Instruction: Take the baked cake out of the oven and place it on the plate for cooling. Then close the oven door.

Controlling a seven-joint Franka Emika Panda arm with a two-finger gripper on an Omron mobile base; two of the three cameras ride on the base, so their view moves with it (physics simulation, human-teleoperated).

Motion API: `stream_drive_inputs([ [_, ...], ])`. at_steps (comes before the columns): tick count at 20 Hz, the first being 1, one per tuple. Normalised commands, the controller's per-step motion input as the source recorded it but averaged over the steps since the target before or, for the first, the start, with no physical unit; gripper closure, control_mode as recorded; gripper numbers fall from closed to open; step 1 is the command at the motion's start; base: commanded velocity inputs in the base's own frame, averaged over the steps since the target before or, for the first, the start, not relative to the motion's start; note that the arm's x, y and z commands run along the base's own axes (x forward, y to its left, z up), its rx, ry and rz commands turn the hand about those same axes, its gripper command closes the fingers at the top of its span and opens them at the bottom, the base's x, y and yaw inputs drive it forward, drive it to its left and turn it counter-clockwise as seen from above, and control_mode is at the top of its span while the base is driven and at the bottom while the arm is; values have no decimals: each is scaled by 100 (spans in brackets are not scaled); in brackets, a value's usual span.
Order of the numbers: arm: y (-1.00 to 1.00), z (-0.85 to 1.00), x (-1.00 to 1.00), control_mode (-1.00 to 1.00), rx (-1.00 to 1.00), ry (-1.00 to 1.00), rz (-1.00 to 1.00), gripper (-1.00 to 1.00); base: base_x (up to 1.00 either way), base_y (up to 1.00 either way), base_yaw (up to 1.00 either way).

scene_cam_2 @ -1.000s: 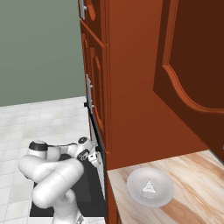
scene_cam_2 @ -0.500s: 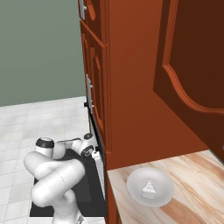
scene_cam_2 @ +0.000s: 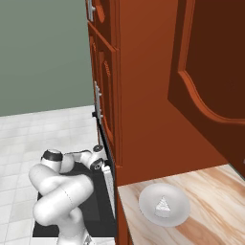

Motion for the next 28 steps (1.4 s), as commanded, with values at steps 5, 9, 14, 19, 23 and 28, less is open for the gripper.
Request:
stream_drive_inputs([
  [5, 11, -81, 0, -100, -14, -8, 0, -100, 0, 0, 0],
  [9, 7, -50, 6, -100, -11, -6, 0, -100, 0, 0, 0],
  [14, 12, -48, 3, -100, -13, -8, 0, -100, 0, 0, 0],
  [19, 24, -48, -7, -100, -17, -15, 8, -100, 0, 0, 0],
  [23, 27, -40, -4, -100, -19, -8, 10, -100, 0, 0, 0],
  [28, 30, -33, -8, -100, -16, -2, 8, -100, 0, 0, 0],
])
